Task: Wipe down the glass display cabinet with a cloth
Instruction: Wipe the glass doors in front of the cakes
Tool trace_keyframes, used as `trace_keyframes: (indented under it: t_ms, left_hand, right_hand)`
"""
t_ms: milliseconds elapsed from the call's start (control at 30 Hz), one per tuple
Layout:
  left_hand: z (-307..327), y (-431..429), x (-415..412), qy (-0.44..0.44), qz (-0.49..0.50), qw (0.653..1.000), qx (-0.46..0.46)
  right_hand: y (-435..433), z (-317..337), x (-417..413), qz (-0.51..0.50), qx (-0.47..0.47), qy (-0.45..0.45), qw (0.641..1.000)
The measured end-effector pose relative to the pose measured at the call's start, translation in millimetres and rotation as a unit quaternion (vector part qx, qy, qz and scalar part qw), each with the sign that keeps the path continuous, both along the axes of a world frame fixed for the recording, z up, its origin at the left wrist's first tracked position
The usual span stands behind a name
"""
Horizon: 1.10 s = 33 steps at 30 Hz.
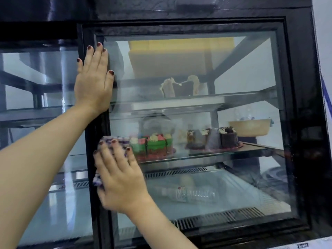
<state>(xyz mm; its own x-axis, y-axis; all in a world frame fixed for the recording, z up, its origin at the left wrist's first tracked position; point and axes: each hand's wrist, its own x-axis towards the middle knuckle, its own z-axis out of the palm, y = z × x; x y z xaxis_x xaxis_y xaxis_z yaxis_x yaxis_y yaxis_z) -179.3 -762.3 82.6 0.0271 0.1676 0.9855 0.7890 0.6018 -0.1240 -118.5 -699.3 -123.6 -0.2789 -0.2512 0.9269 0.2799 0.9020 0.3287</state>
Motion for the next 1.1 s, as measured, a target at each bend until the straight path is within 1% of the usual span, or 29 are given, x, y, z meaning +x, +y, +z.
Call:
trace_keyframes:
  t_ms: [100,133,200,267,333,433,533,600,633,667,700,733,767,800,833,867,900,933,1000,1033,1100]
  left_hand:
    - [0,-1,-1,-0.001,-0.003,1.000,0.004]
    - [0,-1,-1,-0.003,-0.002,1.000,0.008]
    - [1,0,-2,-0.010,-0.003,1.000,0.018]
    - [1,0,-2,-0.015,-0.001,1.000,0.025]
    - [1,0,-3,-0.014,0.007,1.000,0.026]
    - [0,1,-2,-0.011,0.013,1.000,0.023]
    - [-1,2,-3,-0.011,0.019,0.999,0.025]
    - [0,2,-4,-0.008,0.019,0.999,0.026]
    - [0,3,-4,-0.007,0.018,0.999,0.026]
    - [0,3,-5,-0.008,0.018,0.999,0.025]
    - [0,2,-5,-0.007,0.017,1.000,0.025]
    - [0,2,-6,-0.007,0.016,0.999,0.027]
    - [0,1,-6,-0.006,0.014,1.000,0.027]
    - [0,1,-6,-0.005,0.012,1.000,0.026]
    - [0,1,-6,-0.006,0.009,1.000,0.025]
    - [1,0,-4,-0.007,0.007,1.000,0.025]
    - [1,0,-4,-0.010,0.005,1.000,0.023]
    - [2,-1,-4,-0.012,0.002,1.000,0.020]
    - [5,-3,-5,-0.013,-0.001,1.000,0.005]
    - [8,-5,-6,-0.010,-0.003,1.000,-0.005]
    - [17,-8,-7,-0.004,-0.012,1.000,-0.020]
  right_hand:
    - [14,4,7,0.027,0.049,-0.022,0.998]
    - [27,9,15,0.029,0.053,-0.015,0.998]
    - [62,24,36,0.036,0.027,0.033,0.998]
    - [108,39,66,0.041,-0.035,0.098,0.994]
    - [160,53,102,0.027,-0.122,0.146,0.981]
    - [227,67,155,0.020,-0.247,0.202,0.947]
    - [256,80,181,0.013,-0.342,0.269,0.900]
    - [248,83,175,-0.010,-0.358,0.284,0.889]
    - [236,82,166,-0.017,-0.344,0.279,0.896]
    - [219,79,155,-0.019,-0.310,0.261,0.914]
    - [201,74,141,-0.015,-0.256,0.224,0.940]
    - [183,68,128,-0.012,-0.178,0.166,0.970]
    - [169,62,117,-0.014,-0.079,0.099,0.992]
    - [162,60,111,-0.023,0.019,0.032,0.999]
    - [161,62,109,-0.030,0.094,-0.021,0.995]
    - [166,69,112,-0.032,0.131,-0.049,0.990]
    - [174,77,118,-0.028,0.131,-0.051,0.990]
    - [185,86,125,-0.018,0.106,-0.030,0.994]
    - [216,106,145,-0.006,0.002,0.051,0.999]
    - [234,118,159,-0.008,-0.069,0.097,0.993]
    - [268,142,185,-0.012,-0.193,0.183,0.964]
